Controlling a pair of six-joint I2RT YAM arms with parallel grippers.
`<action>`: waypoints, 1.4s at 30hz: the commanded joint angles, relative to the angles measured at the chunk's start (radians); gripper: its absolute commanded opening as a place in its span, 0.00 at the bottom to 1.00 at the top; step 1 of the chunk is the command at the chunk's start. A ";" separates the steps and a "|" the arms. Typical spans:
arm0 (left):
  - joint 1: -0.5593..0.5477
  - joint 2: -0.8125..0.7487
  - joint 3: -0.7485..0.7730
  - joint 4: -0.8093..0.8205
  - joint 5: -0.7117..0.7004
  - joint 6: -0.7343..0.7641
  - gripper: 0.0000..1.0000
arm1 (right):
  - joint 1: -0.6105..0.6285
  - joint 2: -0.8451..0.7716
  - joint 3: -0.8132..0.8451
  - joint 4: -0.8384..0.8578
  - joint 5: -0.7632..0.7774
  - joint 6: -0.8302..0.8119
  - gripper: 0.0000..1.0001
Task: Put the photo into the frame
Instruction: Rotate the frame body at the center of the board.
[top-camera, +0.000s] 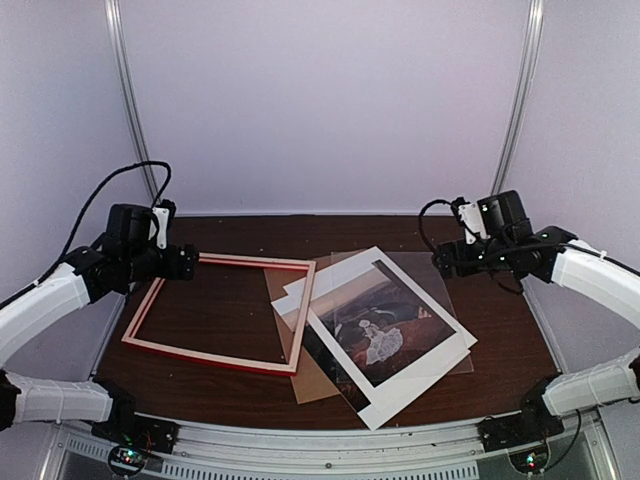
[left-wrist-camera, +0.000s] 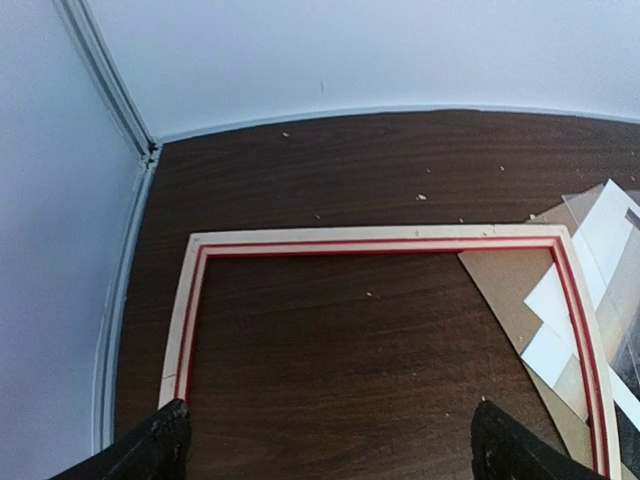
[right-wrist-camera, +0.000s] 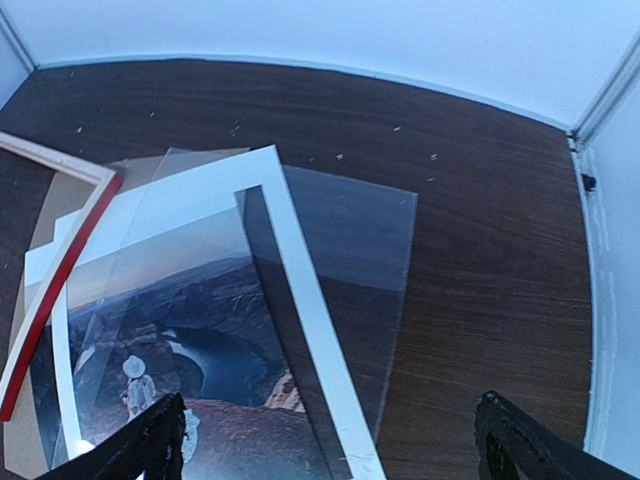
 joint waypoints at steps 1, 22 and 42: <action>-0.087 0.050 0.024 -0.013 -0.008 -0.035 0.98 | 0.109 0.120 0.024 0.023 -0.031 0.045 1.00; -0.505 0.532 0.119 0.164 0.066 -0.163 0.91 | 0.381 0.464 0.108 0.086 0.009 0.206 1.00; -0.507 0.905 0.418 0.017 0.281 -0.196 0.70 | 0.379 0.460 0.060 0.080 0.070 0.229 1.00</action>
